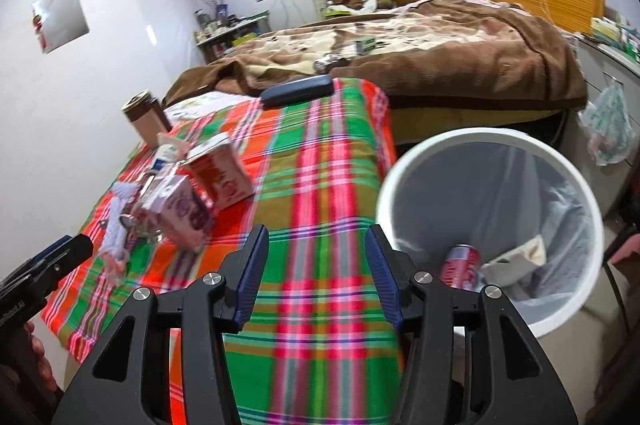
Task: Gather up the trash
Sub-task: 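Move both tools back over the trash on the bed, then grasp the clear plastic cup with the left tool while the right tool grasps the purple-white carton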
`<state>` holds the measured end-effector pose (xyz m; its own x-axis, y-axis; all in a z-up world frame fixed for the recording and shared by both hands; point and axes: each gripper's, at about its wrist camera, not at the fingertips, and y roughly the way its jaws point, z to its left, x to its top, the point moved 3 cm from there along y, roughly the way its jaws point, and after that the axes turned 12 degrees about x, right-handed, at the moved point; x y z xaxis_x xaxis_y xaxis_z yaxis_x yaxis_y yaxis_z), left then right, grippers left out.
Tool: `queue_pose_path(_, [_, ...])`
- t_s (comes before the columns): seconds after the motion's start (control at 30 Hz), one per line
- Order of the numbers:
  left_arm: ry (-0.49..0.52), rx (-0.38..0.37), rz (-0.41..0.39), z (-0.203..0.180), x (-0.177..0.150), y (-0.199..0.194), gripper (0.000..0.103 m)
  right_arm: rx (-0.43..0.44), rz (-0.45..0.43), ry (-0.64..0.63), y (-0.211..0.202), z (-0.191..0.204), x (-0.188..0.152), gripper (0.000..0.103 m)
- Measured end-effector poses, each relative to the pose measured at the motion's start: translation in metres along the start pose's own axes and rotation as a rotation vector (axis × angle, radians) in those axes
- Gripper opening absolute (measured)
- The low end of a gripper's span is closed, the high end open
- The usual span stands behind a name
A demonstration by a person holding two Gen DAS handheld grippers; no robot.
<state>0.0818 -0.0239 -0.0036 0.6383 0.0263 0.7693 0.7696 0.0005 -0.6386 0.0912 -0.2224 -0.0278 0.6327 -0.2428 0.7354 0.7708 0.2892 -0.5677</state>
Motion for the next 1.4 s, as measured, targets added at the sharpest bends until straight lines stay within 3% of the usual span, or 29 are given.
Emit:
queue_pose_path(0.2, [-0.042, 0.079, 0.042, 0.044, -0.019, 0.012, 0.070, 0.041, 0.031, -0.025, 0.016, 0.022, -0.007, 0.052])
queue_pose_path(0.4, [-0.094, 0.096, 0.092, 0.074, -0.036, 0.028, 0.070, 0.069, 0.072, -0.054, 0.033, 0.041, -0.013, 0.052])
queue_pose_path(0.67, [-0.134, 0.053, 0.153, 0.081, -0.037, 0.060, 0.070, 0.094, 0.105, -0.082, 0.050, 0.061, -0.012, 0.052])
queue_pose_path(0.87, [-0.106, 0.053, 0.166, 0.075, -0.033, 0.078, 0.069, 0.107, 0.120, -0.102, 0.059, 0.073, -0.012, 0.052])
queue_pose_path(1.17, [-0.122, 0.052, 0.188, 0.093, -0.036, 0.091, 0.029, 0.161, 0.119, -0.119, 0.069, 0.095, -0.010, 0.052])
queue_pose_path(1.4, [-0.139, 0.061, 0.188, 0.109, -0.035, 0.092, 0.030, 0.126, 0.102, -0.127, 0.083, 0.112, -0.001, 0.058])
